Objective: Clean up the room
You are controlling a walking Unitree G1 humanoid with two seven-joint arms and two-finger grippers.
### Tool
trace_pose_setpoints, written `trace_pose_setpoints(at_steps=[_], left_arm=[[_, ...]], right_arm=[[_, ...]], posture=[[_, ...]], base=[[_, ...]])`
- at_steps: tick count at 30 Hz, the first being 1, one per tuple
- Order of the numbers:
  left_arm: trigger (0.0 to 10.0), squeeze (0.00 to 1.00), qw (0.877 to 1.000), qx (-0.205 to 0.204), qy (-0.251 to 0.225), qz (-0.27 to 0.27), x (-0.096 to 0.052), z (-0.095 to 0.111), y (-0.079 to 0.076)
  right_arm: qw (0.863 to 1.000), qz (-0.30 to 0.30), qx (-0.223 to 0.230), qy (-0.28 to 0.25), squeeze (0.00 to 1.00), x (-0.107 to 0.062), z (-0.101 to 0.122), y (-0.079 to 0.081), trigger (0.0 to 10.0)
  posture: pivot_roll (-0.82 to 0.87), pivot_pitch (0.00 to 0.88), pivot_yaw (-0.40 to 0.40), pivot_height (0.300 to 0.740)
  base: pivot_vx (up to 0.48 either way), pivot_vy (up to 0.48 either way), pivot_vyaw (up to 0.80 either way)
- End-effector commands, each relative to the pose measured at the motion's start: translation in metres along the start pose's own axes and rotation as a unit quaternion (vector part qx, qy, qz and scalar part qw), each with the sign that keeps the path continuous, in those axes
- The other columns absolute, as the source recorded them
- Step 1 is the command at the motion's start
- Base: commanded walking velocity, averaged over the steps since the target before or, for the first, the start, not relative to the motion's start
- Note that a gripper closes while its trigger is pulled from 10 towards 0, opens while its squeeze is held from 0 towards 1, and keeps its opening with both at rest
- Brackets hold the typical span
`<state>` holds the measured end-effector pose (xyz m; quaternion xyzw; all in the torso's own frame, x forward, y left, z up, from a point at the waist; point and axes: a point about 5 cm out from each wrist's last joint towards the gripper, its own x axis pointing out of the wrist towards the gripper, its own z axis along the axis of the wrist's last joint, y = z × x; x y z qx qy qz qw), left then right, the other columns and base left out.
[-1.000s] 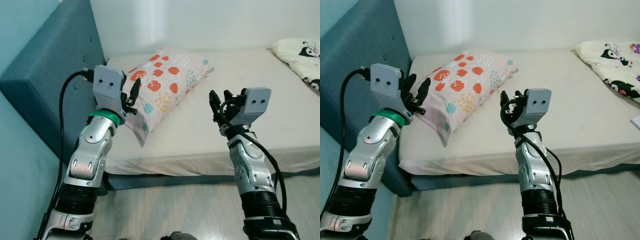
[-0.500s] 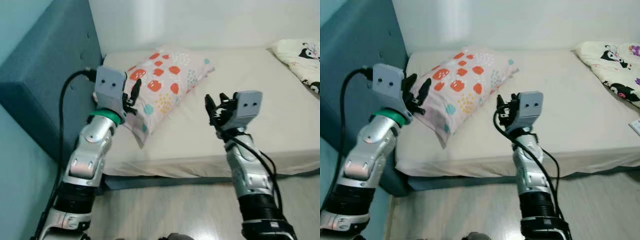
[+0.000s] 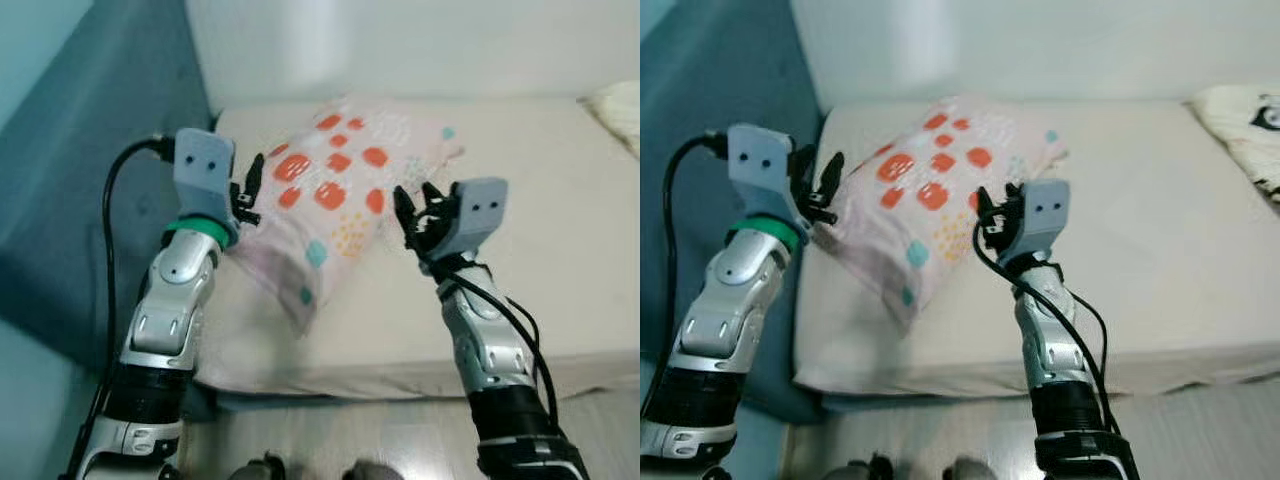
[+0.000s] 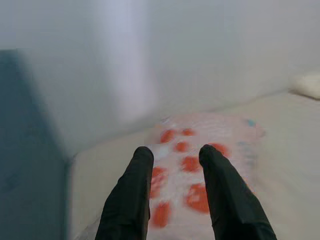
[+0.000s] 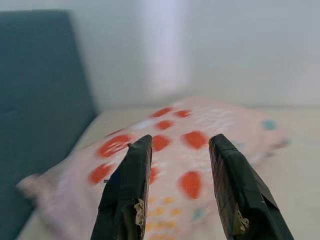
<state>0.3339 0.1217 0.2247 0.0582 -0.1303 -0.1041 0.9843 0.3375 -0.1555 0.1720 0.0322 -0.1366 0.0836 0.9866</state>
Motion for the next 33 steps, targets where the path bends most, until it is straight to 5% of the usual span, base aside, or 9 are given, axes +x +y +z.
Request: trace_pose_setpoints(at_steps=[1,22,33], left_arm=[[10.0,0.00,1.000,-0.002,0.001,-0.003,-0.001,0.000,-0.001],[10.0,0.00,1.000,0.002,0.015,-0.005,-0.004,-0.008,-0.002],[10.0,0.00,1.000,0.013,0.026,-0.004,-0.009,-0.015,-0.001]], right_arm=[[1.000,-0.005,0.003,0.009,0.00,-0.002,-0.004,-0.002,10.0],[0.999,-0.018,0.043,0.023,0.00,-0.007,-0.014,-0.003,10.0],[0.998,-0.016,0.049,0.023,0.00,-0.006,-0.016,-0.001,10.0]], posture=[[-0.09,0.035,0.053,0.740],[-0.08,0.043,0.058,0.740],[-0.08,0.035,0.059,0.700]], base=[[0.000,0.000,0.00],[0.000,0.000,0.00],[0.000,0.000,0.00]])
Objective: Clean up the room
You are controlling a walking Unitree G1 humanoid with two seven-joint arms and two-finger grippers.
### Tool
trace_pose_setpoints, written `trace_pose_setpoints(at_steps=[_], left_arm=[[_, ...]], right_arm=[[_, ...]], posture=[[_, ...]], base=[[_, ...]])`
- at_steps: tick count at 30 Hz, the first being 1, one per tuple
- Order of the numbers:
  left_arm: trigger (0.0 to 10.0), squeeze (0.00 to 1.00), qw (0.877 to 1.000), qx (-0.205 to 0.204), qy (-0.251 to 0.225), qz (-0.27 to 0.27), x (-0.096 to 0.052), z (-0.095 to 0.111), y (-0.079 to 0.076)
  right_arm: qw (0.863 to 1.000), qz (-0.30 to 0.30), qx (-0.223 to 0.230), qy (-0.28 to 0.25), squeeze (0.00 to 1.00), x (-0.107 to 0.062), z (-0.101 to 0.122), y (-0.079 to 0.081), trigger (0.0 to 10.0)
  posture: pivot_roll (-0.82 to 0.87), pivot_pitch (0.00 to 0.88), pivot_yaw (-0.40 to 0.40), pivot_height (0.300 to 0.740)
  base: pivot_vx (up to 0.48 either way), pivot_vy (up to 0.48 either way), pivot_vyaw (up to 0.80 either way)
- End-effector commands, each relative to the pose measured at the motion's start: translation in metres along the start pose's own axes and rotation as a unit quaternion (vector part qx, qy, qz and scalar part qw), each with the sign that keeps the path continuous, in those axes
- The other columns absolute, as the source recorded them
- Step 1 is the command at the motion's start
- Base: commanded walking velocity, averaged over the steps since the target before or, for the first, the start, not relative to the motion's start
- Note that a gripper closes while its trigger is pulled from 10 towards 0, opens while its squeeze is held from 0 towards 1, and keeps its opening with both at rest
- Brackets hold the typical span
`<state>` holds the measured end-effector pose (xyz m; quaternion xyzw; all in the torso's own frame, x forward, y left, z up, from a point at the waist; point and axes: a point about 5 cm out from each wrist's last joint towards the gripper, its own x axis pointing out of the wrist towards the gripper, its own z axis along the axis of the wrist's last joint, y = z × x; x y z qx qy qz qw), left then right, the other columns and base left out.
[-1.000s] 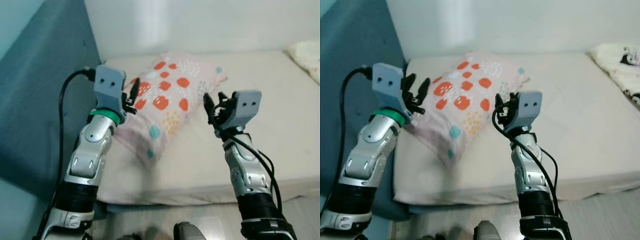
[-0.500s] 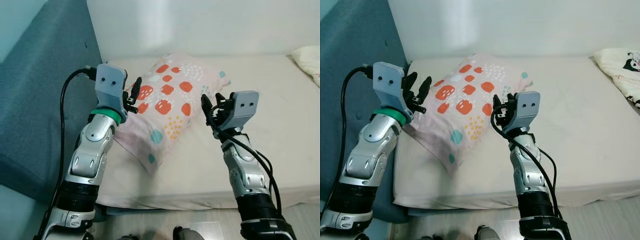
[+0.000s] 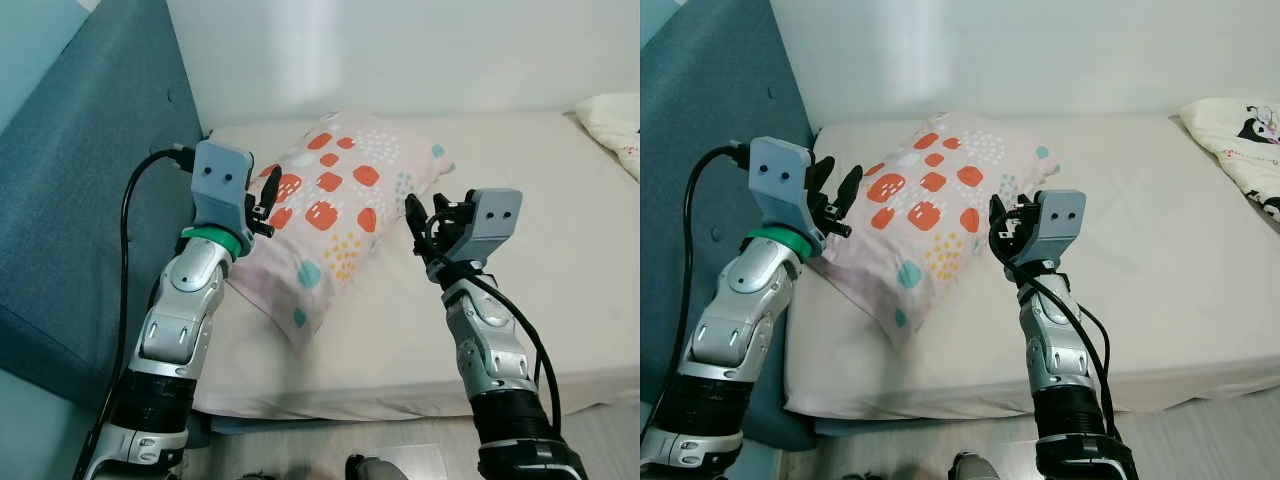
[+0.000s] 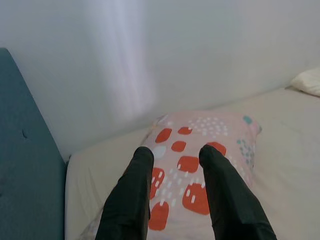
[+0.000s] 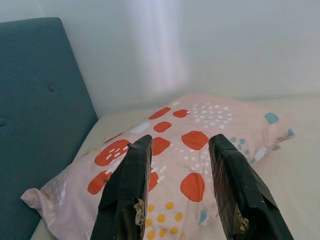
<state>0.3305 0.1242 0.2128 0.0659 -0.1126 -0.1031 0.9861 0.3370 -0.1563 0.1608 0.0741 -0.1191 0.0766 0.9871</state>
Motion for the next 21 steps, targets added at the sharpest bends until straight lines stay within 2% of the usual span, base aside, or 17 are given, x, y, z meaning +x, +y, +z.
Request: trace_pose_setpoints(at_steps=[1,21], left_arm=[[10.0,0.00,1.000,0.007,0.008,-0.003,-0.0023,-0.0044,-0.0015],[10.0,0.00,1.000,0.021,0.021,0.000,-0.0076,-0.0108,-0.0006]], right_arm=[[1.000,-0.003,0.007,0.009,0.00,-0.0022,-0.0053,-0.0005,10.0],[1.000,0.000,0.013,0.015,0.00,-0.0049,-0.0084,0.0016,10.0]], posture=[[-0.08,0.035,0.059,0.695],[-0.08,0.062,0.061,0.615]], base=[[0.000,0.000,0.00],[0.000,0.000,0.00]])
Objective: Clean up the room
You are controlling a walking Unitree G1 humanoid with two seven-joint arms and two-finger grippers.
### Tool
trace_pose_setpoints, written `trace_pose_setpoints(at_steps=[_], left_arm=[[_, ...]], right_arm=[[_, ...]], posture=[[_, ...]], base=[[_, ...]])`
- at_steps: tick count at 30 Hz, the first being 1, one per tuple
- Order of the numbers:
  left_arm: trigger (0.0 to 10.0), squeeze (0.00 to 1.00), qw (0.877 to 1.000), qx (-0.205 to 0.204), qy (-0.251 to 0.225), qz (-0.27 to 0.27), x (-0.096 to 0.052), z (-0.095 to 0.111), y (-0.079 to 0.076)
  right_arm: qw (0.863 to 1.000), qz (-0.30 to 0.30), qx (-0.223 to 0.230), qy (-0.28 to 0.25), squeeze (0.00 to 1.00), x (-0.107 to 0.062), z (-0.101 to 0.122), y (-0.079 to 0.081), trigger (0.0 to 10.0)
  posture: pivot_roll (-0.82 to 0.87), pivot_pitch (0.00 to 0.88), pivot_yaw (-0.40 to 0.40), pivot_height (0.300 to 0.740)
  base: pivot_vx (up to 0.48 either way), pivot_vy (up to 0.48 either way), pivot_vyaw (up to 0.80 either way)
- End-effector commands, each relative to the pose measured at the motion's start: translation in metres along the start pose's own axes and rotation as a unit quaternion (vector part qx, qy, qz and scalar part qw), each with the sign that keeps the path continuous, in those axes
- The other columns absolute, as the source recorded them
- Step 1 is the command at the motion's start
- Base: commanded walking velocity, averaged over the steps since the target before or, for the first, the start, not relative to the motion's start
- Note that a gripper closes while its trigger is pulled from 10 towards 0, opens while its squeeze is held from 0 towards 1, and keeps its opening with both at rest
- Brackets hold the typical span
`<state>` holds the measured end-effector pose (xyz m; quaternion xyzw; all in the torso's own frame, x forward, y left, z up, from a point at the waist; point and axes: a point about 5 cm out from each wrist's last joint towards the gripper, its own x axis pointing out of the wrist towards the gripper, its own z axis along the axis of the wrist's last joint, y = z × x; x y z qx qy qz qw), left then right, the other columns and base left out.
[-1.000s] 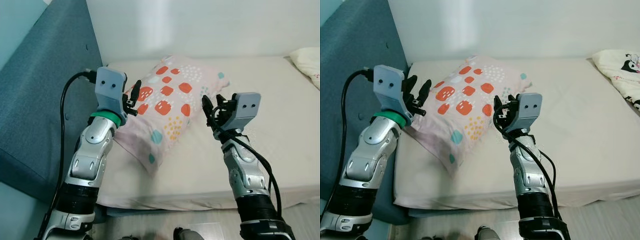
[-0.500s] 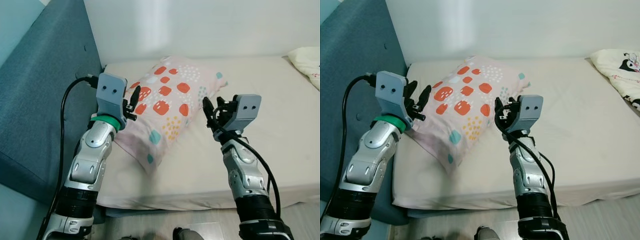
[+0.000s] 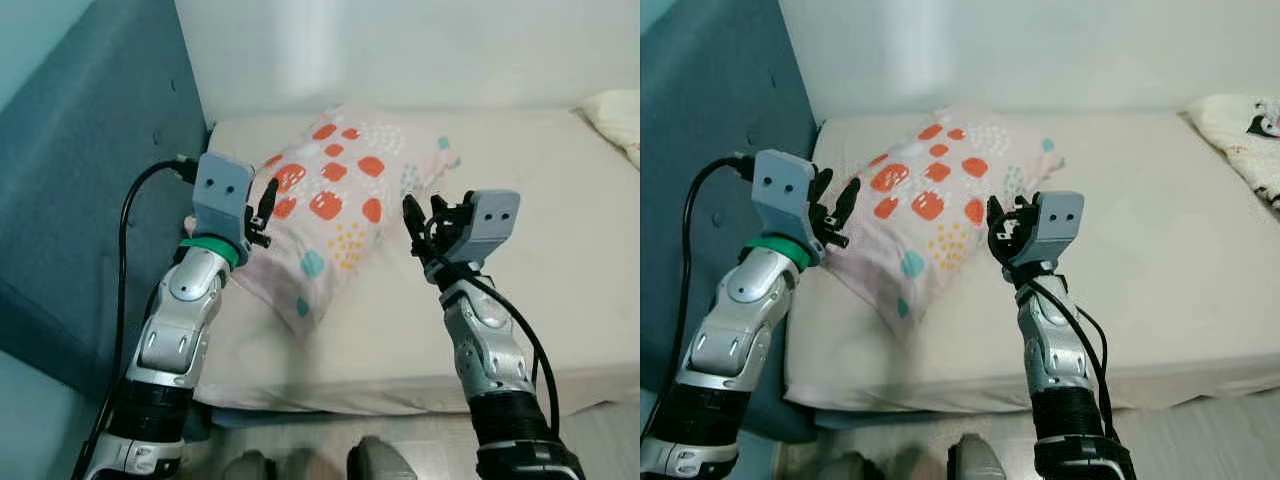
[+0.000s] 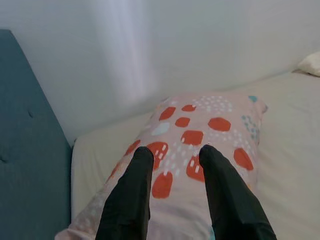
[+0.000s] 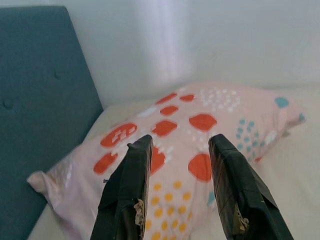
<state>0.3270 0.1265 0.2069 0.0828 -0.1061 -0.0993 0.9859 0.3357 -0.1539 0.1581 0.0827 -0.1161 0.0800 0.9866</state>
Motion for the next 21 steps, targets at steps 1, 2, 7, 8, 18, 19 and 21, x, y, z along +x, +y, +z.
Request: trace_pose_setpoints(at_steps=[1,2,7,8,18,19,21], left_arm=[[10.0,0.00,1.000,0.005,0.013,-0.002,-0.003,-0.006,-0.001],[10.0,0.00,1.000,0.005,0.013,-0.002,-0.003,-0.006,-0.001],[10.0,0.00,1.000,0.006,0.015,-0.002,-0.004,-0.006,-0.001],[10.0,0.00,1.000,0.006,0.015,-0.002,-0.004,-0.006,-0.001],[10.0,0.00,1.000,0.006,0.017,0.001,-0.009,-0.003,-0.001],[10.0,0.00,1.000,0.006,0.017,0.001,-0.010,-0.003,-0.001],[10.0,0.00,1.000,0.006,0.017,0.001,-0.010,-0.003,-0.001]], right_arm=[[1.000,-0.002,0.004,0.013,0.00,-0.003,-0.006,-0.001,10.0],[1.000,-0.002,0.004,0.013,0.00,-0.003,-0.006,-0.001,10.0],[1.000,-0.004,0.008,0.016,0.00,-0.004,-0.008,0.000,10.0],[1.000,-0.004,0.008,0.016,0.00,-0.004,-0.008,0.000,10.0],[0.994,0.036,0.089,0.055,0.00,0.018,-0.019,0.015,10.0],[0.989,0.042,0.122,0.067,0.00,0.023,-0.021,0.018,10.0],[0.989,0.042,0.122,0.067,0.00,0.023,-0.021,0.018,10.0]], posture=[[-0.08,0.062,0.061,0.605],[-0.08,0.062,0.061,0.600],[-0.07,0.076,0.063,0.580],[-0.07,0.076,0.063,0.580],[-0.03,0.131,0.054,0.545],[-0.02,0.140,0.052,0.545],[-0.02,0.140,0.052,0.545]], base=[[0.000,0.000,0.00],[0.000,0.000,0.00],[0.000,0.000,0.00],[0.000,0.000,0.00],[0.000,0.000,0.00],[0.000,0.000,0.00],[0.000,0.000,0.00]])
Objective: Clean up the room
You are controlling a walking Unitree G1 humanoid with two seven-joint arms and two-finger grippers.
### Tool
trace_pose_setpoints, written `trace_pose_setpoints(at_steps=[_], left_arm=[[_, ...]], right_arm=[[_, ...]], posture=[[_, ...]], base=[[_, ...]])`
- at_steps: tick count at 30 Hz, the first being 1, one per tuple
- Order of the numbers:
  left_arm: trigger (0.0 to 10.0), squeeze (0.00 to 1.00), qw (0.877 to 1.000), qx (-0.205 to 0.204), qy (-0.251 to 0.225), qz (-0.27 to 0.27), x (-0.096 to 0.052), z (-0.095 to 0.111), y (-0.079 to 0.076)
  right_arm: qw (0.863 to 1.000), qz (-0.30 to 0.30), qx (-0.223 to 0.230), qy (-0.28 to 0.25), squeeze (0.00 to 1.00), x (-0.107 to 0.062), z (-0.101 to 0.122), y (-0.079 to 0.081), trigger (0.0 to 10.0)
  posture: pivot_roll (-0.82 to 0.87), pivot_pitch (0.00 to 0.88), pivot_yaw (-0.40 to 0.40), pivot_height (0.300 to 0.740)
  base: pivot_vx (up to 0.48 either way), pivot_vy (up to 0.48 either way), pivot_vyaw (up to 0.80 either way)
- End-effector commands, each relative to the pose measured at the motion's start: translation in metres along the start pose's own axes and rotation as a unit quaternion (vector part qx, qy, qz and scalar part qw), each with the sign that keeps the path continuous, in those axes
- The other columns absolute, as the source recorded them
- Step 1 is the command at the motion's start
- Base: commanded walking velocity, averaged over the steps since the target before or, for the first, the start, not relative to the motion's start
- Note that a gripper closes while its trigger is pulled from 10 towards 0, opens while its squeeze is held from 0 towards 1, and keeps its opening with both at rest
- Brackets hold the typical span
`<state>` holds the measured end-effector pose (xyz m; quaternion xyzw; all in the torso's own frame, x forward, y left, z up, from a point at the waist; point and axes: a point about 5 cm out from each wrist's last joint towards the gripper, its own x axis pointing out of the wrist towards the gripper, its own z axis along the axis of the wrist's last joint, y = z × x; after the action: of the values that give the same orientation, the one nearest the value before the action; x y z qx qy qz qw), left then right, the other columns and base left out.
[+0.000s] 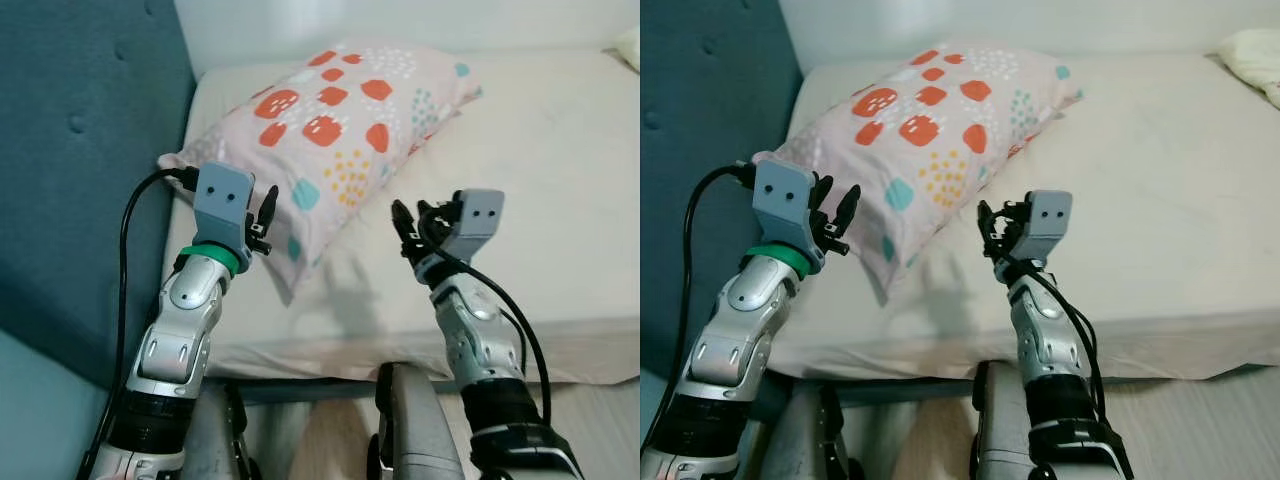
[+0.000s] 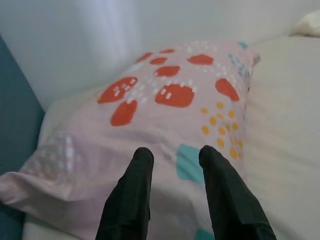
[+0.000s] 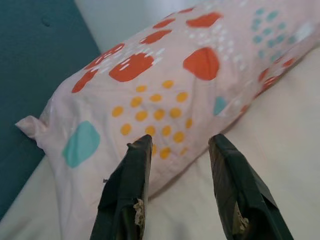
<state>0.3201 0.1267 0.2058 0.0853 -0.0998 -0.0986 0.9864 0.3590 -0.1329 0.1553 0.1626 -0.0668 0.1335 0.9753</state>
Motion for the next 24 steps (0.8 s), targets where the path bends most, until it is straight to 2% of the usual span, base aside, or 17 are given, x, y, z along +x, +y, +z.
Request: trace_pose_setpoints(at_steps=[1,2,3,4,5,7,8,9,12,13,14,21,24], left_arm=[[10.0,0.00,1.000,0.004,0.010,0.002,-0.003,-0.003,0.000],[10.0,0.00,1.000,0.003,0.010,0.003,-0.004,-0.002,0.001],[10.0,0.00,1.000,0.002,0.006,0.010,-0.005,0.003,0.004],[10.0,0.00,1.000,0.002,0.006,0.010,-0.005,0.003,0.004],[10.0,0.00,1.000,0.002,0.003,0.015,-0.006,0.006,0.006],[10.0,0.00,1.000,0.002,0.003,0.015,-0.006,0.006,0.006],[10.0,0.00,1.000,0.001,-0.002,0.023,-0.007,0.012,0.011],[10.0,0.00,1.000,0.001,-0.002,0.023,-0.007,0.012,0.011],[10.0,0.00,0.999,0.005,-0.012,0.045,-0.009,0.027,0.025],[10.0,0.00,0.999,0.005,-0.012,0.045,-0.009,0.027,0.025],[10.0,0.00,0.998,0.008,-0.013,0.053,-0.011,0.031,0.030],[10.0,0.00,0.998,0.013,-0.010,0.063,-0.018,0.039,0.034],[10.0,0.00,0.997,0.013,-0.005,0.076,-0.027,0.044,0.038]], right_arm=[[0.999,0.001,0.033,0.020,0.00,0.000,-0.009,0.000,10.0],[0.997,0.010,0.067,0.029,0.00,0.005,-0.012,0.003,10.0],[0.992,0.022,0.114,0.038,0.00,0.012,-0.013,0.006,10.0],[0.992,0.022,0.114,0.038,0.00,0.012,-0.013,0.006,10.0],[0.988,0.031,0.144,0.043,0.00,0.016,-0.014,0.008,10.0],[0.988,0.031,0.144,0.043,0.00,0.016,-0.014,0.008,10.0],[0.983,0.030,0.173,0.049,1.00,0.020,-0.016,0.009,10.0],[0.983,0.030,0.173,0.049,1.00,0.020,-0.016,0.009,10.0],[0.964,0.037,0.257,0.059,1.00,0.027,-0.020,0.013,10.0],[0.964,0.037,0.257,0.059,1.00,0.027,-0.020,0.013,10.0],[0.956,0.040,0.286,0.061,1.00,0.030,-0.021,0.014,10.0],[0.946,0.047,0.312,0.070,1.00,0.037,-0.017,0.016,10.0],[0.936,0.095,0.336,0.051,1.00,0.046,0.000,0.022,10.0]], posture=[[-0.02,0.140,0.052,0.545],[-0.02,0.147,0.050,0.545],[0.02,0.193,0.036,0.545],[0.02,0.193,0.036,0.545],[0.02,0.193,0.036,0.545],[0.02,0.193,0.036,0.545],[0.04,0.233,0.030,0.545],[0.04,0.233,0.030,0.545],[0.07,0.296,0.028,0.545],[0.07,0.296,0.028,0.545],[0.09,0.314,0.028,0.545],[0.13,0.365,0.025,0.545],[0.18,0.416,0.018,0.545]], base=[[0.000,0.000,0.00],[0.000,0.000,0.00],[0.000,0.000,0.00],[0.000,0.000,0.00],[0.000,0.000,0.00],[0.000,0.000,0.00],[0.000,0.000,0.00],[0.000,0.000,0.00],[0.000,0.000,0.00],[0.000,0.000,0.00],[0.000,0.000,0.00],[0.000,0.000,0.00],[0.000,0.000,0.00]])
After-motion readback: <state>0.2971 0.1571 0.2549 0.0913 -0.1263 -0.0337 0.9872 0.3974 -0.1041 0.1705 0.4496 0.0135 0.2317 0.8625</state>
